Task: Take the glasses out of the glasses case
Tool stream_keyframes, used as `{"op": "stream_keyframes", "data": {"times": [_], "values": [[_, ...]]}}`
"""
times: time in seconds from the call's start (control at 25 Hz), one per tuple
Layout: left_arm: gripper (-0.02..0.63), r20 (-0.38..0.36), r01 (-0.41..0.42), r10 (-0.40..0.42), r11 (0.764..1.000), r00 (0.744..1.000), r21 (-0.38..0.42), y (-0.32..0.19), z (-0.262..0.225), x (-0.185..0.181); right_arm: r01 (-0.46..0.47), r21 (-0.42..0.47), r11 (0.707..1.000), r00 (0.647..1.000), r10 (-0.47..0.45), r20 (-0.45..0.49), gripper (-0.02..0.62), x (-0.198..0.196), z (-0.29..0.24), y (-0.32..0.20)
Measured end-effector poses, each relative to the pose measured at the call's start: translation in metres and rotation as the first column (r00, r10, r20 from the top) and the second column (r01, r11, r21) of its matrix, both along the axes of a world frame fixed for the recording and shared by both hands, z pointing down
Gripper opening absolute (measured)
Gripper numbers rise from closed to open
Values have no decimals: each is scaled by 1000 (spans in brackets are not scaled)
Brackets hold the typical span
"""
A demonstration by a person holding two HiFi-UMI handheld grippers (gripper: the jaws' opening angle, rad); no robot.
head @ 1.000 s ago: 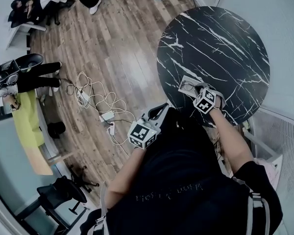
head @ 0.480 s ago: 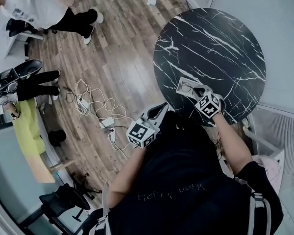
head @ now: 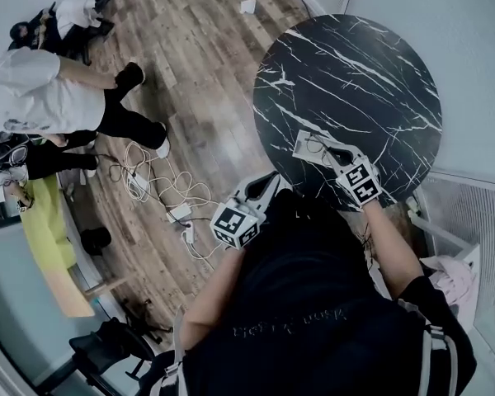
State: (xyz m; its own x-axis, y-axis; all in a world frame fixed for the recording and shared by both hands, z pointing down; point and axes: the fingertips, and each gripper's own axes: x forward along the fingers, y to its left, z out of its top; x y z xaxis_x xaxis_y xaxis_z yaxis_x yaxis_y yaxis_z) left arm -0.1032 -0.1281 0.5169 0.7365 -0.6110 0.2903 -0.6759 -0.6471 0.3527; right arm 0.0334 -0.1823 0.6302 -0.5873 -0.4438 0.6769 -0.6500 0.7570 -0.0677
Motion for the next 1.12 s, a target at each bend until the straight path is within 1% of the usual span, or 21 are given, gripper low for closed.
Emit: {"op": "stream_keyframes", "data": {"times": [0.16,0.44,0.72,0.84,1.0,1.12], "values": [[20,-23,-3,3,1000,1000,1,-3,-2,1,-45,-16,999,999,46,29,32,8,-11,3],[20,-49,16,-15,1000,999,11,-11,-7,-3,-124,-23,992,985,126,118,32,20,-40,8],[20,-57,27,-26,1000,998,15,-15,-12,-5,-169,1,986,954,163,251,32,28,-81,15],[20,-64,33,-32,999,997,16,-17,-15,-8,-198,8,980,943,188,275,32,36,-98,19],[20,-90,82,-80,996,993,19,-25,-22,-20,-232,15,973,923,216,318,32,47,-119,27],[20,-88,77,-74,997,993,30,-28,-27,-21,-247,20,969,911,225,347,32,56,-128,33]]}}
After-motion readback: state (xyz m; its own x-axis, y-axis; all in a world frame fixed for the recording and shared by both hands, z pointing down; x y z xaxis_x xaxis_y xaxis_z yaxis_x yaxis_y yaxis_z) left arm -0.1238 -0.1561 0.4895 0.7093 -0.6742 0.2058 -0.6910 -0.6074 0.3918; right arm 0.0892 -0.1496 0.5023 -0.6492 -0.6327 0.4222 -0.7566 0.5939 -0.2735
